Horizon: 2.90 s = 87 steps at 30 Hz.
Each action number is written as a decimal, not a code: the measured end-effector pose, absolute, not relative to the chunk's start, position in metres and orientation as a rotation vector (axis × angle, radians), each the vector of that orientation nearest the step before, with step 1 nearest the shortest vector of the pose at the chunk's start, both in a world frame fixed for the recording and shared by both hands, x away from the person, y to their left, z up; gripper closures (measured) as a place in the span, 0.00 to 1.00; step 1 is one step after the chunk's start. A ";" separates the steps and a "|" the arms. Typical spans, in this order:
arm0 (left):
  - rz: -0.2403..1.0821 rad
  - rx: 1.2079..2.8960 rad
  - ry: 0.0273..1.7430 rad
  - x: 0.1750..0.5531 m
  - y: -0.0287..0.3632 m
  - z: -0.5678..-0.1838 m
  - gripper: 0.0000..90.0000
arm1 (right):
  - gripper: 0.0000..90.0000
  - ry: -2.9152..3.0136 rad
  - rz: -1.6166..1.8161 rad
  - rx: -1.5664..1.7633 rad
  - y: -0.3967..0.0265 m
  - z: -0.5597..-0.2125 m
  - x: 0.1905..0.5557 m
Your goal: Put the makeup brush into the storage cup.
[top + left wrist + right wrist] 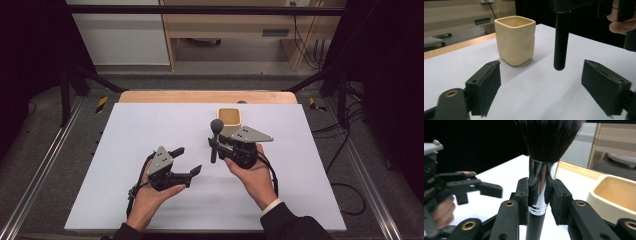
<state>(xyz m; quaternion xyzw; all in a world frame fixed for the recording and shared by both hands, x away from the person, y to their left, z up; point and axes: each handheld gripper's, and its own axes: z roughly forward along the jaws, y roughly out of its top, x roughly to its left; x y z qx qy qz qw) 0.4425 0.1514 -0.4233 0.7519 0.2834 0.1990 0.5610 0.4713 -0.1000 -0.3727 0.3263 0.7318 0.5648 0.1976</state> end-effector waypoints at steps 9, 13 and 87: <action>0.495 1.743 0.697 0.434 0.180 -0.424 0.04 | 0.78 2.035 1.562 0.942 -0.113 -0.375 0.473; 0.495 1.724 0.724 0.436 0.195 -0.428 0.04 | 0.78 2.040 1.537 0.940 -0.115 -0.377 0.474; 0.538 1.613 0.550 0.435 0.242 -0.446 0.02 | 0.78 1.878 1.400 0.995 -0.143 -0.332 0.512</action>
